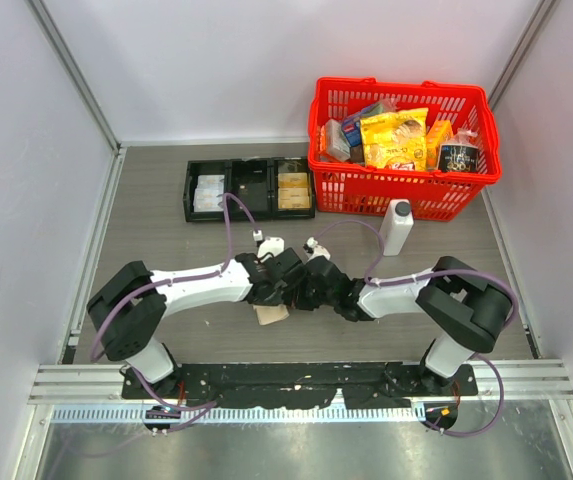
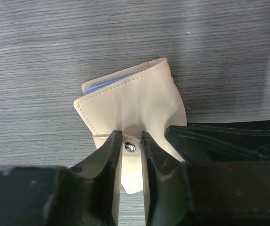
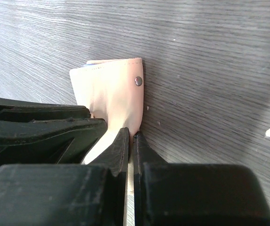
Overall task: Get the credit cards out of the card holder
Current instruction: Open the card holder at the center of the board.
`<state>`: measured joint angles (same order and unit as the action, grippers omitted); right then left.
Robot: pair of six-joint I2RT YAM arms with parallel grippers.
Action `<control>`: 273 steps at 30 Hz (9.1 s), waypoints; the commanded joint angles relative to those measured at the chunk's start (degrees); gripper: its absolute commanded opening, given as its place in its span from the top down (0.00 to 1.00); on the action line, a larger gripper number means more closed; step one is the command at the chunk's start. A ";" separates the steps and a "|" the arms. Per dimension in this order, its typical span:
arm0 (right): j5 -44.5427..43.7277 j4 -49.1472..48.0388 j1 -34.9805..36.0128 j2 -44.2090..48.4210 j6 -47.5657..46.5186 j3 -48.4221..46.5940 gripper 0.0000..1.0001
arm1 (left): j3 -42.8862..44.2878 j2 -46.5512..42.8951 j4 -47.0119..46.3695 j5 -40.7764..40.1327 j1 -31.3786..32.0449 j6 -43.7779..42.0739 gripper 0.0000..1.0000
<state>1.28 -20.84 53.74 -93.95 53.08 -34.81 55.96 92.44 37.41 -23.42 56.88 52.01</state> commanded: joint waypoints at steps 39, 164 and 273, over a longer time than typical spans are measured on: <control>-24.04 58.81 10.42 -7.20 -9.93 -40.60 0.29 | -31.17 -24.32 -26.51 21.05 -12.58 14.17 1.00; -13.32 33.76 -4.08 1.67 -13.80 -12.83 0.62 | -20.47 -24.85 -7.10 14.64 -22.69 5.83 0.68; -22.46 28.66 -4.08 18.18 -7.81 -3.34 0.44 | -0.86 -7.27 -22.04 30.54 -15.48 9.70 0.46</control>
<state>-17.54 7.55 49.39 -80.07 46.65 -37.91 53.04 88.58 13.32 9.67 42.24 64.60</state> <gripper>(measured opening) 0.570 0.542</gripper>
